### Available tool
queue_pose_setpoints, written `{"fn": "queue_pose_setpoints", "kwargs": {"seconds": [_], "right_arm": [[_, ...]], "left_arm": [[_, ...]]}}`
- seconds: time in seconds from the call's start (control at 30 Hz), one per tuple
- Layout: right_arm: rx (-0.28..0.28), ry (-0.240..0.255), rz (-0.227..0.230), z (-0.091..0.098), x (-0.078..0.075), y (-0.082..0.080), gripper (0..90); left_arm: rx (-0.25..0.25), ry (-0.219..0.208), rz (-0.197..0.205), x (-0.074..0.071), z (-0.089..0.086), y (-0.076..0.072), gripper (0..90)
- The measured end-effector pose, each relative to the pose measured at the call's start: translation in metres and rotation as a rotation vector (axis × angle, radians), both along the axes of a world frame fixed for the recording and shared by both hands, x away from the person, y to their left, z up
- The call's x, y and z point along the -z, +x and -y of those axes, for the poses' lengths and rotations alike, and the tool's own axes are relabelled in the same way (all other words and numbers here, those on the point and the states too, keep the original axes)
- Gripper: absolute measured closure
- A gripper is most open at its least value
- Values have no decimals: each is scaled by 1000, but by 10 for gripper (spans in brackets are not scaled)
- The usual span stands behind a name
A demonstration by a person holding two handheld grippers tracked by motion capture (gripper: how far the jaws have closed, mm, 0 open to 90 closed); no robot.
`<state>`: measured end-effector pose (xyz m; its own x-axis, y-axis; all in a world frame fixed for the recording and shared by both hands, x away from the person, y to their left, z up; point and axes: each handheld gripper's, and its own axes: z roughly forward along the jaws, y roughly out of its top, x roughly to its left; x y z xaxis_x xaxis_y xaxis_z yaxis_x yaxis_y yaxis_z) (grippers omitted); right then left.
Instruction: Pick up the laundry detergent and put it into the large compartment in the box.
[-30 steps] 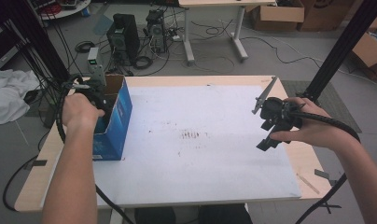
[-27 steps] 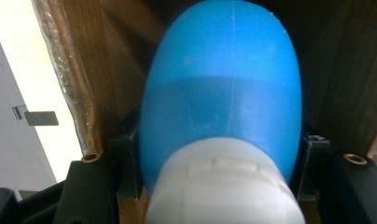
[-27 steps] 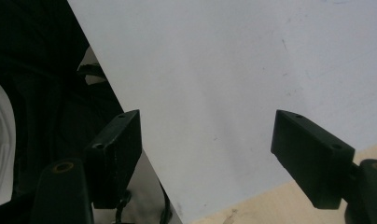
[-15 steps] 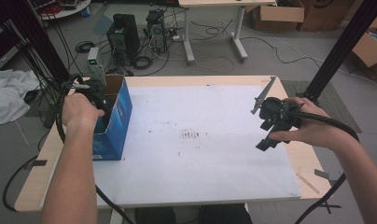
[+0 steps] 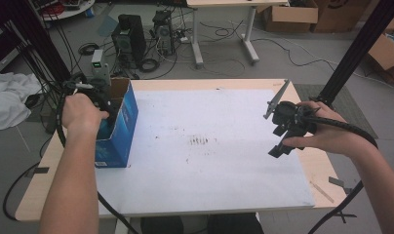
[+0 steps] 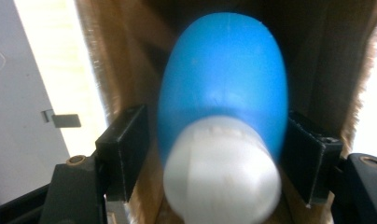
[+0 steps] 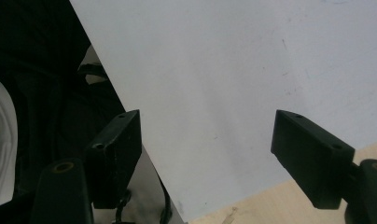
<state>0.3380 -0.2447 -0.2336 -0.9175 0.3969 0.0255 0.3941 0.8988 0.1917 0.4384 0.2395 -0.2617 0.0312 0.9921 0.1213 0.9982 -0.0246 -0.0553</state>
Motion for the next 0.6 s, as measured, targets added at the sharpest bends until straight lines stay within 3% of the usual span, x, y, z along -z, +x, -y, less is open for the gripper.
{"fn": "queue_pose_setpoints", "kwargs": {"seconds": [0.27,0.6], "right_arm": [[5,5,5,1,-3,0,244],[12,1,-8,0,-1,1,245]], "left_arm": [[38,27,54,-26,7,-5,273],[172,28,142,-61,34,-11,188]]}}
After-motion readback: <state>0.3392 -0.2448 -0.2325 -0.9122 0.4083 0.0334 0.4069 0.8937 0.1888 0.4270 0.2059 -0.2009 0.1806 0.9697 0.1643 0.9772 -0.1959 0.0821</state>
